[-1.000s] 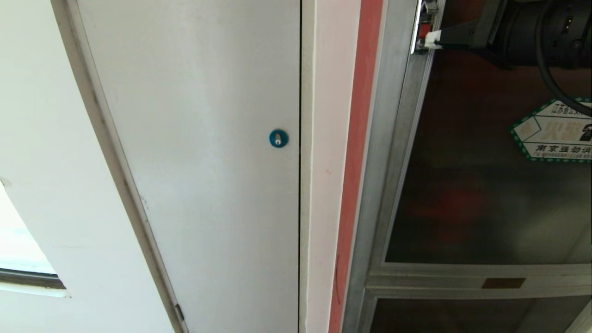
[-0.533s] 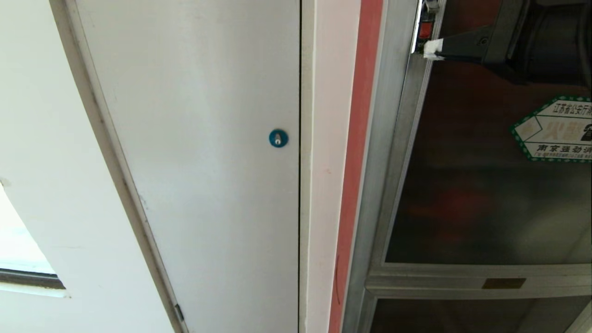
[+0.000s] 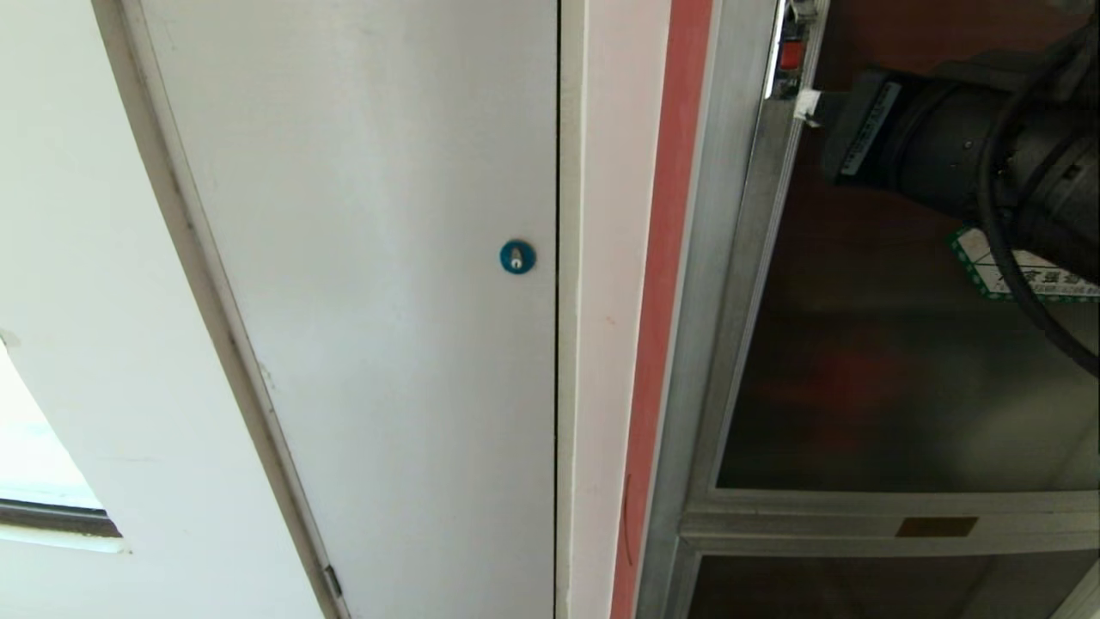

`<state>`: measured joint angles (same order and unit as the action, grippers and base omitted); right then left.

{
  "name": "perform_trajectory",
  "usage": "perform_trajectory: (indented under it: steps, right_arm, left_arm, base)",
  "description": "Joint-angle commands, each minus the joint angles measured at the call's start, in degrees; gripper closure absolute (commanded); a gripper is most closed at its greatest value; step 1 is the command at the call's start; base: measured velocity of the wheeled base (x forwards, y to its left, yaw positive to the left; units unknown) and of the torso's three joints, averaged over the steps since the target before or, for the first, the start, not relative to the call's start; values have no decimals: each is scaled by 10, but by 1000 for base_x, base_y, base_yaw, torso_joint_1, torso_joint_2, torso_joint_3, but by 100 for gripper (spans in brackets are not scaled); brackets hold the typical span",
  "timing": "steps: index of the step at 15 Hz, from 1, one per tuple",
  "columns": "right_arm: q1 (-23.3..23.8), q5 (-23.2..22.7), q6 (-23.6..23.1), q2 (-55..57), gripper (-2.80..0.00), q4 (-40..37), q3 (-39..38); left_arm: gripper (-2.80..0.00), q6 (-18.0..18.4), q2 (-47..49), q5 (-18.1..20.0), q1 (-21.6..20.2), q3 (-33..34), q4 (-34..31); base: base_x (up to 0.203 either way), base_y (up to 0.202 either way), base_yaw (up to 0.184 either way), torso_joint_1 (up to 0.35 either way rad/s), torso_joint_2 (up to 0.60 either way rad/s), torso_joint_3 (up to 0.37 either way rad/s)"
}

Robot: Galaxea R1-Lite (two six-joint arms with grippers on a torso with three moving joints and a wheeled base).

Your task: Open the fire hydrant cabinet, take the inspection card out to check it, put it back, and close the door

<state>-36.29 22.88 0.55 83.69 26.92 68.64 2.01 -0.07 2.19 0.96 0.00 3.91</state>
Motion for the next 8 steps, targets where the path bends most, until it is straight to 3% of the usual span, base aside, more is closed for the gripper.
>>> perform_trajectory:
  steps: [1,4,5,8]
  right_arm:
    - [-16,39,-67,17,0,107,-32]
    - [-31,78,-139,22,0,185,-42]
    - [-40,86,-148,23,-280,198,-43]
    - [-42,87,-156,29,-280,199,-33]
  left_arm:
    - [0,0,1,0,0,17,0]
    - [0,0,1,0,0,17,0]
    - [0,0,1,0,0,17,0]
    - [0,0,1,0,0,17,0]
  base:
    - [0,0,0,0,0,0]
    - [0,0,0,0,0,0]
    - [0,0,0,0,0,0]
    - [0,0,0,0,0,0]
